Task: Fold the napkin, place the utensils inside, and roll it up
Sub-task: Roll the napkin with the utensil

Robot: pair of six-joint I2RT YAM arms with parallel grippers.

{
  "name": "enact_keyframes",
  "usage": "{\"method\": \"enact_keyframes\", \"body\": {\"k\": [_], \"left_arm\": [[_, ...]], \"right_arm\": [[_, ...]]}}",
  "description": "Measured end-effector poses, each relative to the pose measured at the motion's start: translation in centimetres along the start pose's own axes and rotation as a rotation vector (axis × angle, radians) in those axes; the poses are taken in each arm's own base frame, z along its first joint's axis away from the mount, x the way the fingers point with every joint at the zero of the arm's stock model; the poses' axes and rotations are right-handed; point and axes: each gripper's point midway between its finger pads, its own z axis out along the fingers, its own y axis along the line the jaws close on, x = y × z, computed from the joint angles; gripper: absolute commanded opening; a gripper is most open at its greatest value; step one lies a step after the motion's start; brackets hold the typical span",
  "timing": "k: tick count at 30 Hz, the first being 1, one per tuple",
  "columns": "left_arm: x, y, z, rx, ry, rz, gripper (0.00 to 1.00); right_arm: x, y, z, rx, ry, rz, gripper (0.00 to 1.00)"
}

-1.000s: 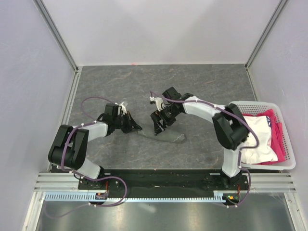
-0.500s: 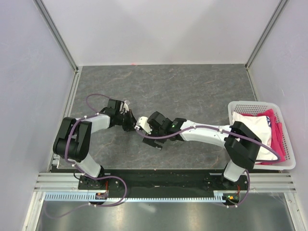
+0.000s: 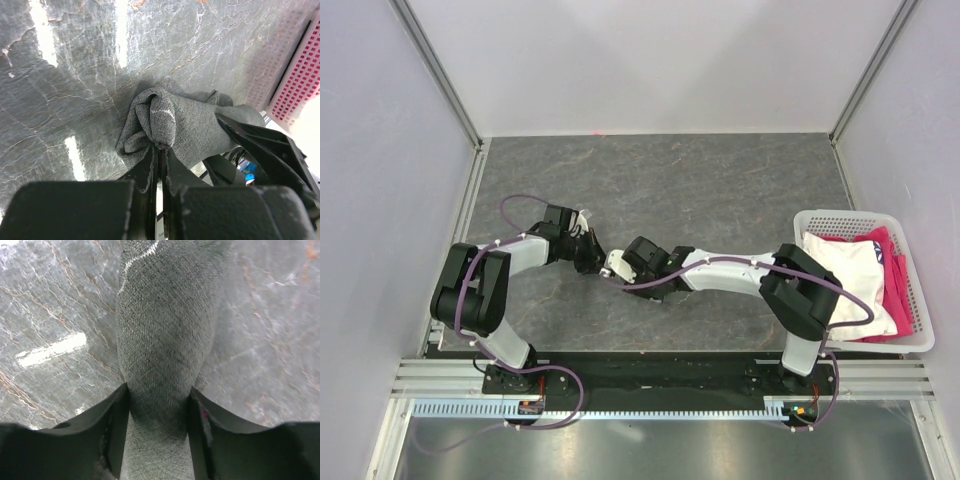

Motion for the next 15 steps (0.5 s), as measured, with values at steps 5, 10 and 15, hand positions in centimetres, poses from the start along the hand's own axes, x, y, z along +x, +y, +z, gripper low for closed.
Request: {"method": "enact_keyframes", "body": {"k": [5,10,15], "left_arm": [[-0.1,0.1,-0.1,-0.006,-0.008,0.020,0.49],[-1.2,-1.2,-1.9,-0.011,-0.092,0.072,0.55],[-1.6,-2.1,-3.6,-0.004,-0.179,0.124,0.55]], "right_arm": [[0.2,0.0,0.5,-0.144,-0.017,0.093,0.43],[-0.2,0.0,0.5,-0.348,-0.058,0.230,0.41],[-1.3,1.9,0.3,-0.592,-0.118,0.345,0.41]]}}
